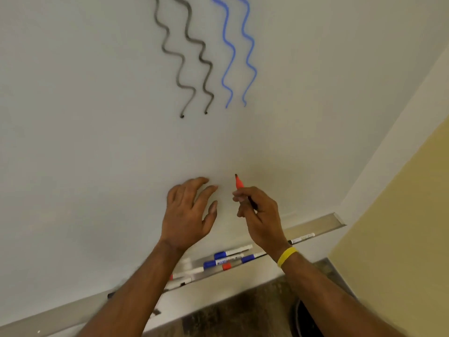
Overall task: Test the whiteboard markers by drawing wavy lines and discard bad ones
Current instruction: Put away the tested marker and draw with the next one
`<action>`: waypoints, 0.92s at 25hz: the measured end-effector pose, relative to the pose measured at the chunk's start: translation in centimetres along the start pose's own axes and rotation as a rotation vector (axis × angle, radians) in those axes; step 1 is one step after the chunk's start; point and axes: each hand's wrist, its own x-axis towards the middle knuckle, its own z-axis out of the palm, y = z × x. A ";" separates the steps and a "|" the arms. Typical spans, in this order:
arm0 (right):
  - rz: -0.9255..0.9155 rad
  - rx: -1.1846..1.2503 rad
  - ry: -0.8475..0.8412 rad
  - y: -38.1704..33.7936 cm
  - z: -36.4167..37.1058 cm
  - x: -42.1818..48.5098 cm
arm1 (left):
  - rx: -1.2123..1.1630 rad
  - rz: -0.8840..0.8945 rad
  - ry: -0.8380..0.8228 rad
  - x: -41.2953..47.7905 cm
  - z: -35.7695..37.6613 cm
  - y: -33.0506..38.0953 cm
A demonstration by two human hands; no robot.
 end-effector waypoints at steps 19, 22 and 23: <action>-0.567 0.308 0.087 -22.2 4.8 15.1 | 0.424 -0.220 0.464 16.3 -11.7 -6.3; -0.609 0.278 0.198 -23.7 5.7 16.3 | 0.429 -0.200 0.476 16.1 -11.5 -6.4; -0.616 0.261 0.220 -23.8 5.9 16.7 | 0.431 -0.190 0.478 16.1 -11.4 -6.5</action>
